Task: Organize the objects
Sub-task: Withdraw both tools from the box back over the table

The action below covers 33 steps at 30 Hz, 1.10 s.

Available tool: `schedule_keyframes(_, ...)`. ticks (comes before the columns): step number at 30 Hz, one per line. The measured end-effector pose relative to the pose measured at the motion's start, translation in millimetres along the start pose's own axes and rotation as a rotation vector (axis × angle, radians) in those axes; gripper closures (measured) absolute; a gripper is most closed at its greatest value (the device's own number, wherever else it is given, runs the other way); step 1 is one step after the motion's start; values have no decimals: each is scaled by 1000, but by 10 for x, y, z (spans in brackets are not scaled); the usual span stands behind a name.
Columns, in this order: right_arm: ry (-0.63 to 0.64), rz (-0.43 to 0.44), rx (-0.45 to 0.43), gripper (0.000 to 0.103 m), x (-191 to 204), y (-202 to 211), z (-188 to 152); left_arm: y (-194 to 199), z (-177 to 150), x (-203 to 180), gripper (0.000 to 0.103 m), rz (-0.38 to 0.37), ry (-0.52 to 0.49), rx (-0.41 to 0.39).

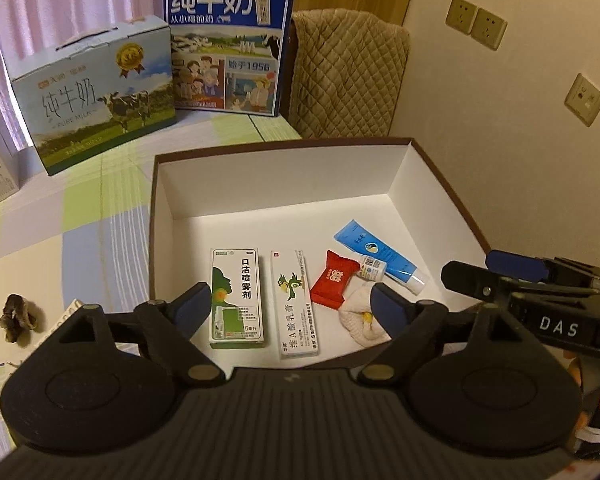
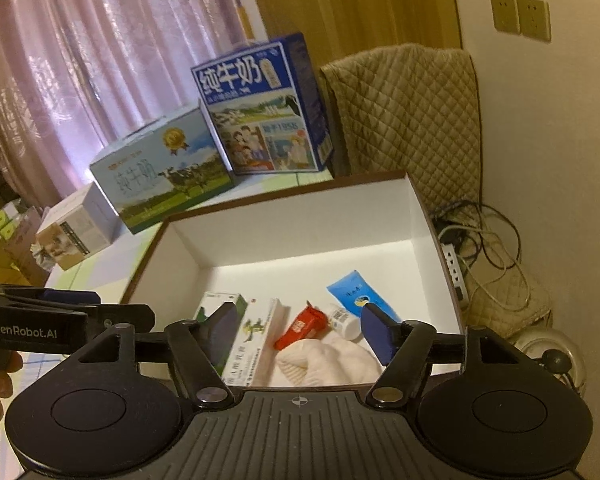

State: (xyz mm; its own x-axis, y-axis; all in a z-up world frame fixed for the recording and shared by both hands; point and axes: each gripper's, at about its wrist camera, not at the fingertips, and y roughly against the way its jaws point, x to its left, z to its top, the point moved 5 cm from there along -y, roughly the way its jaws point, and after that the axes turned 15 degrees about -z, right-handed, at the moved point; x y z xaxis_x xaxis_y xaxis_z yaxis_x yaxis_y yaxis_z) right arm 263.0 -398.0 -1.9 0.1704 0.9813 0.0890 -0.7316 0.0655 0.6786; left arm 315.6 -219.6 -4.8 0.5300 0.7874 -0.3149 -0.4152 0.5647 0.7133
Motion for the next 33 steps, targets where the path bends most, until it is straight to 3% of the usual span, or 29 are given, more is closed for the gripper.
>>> schedule_keyframes(14,-26,82,-11,34,342,561,-116,743,-308,-62,16,14,10,-65)
schedule_keyframes(33,101,210,64,34,1121,932,-799,1706,-1181,399,15,129,156,-92)
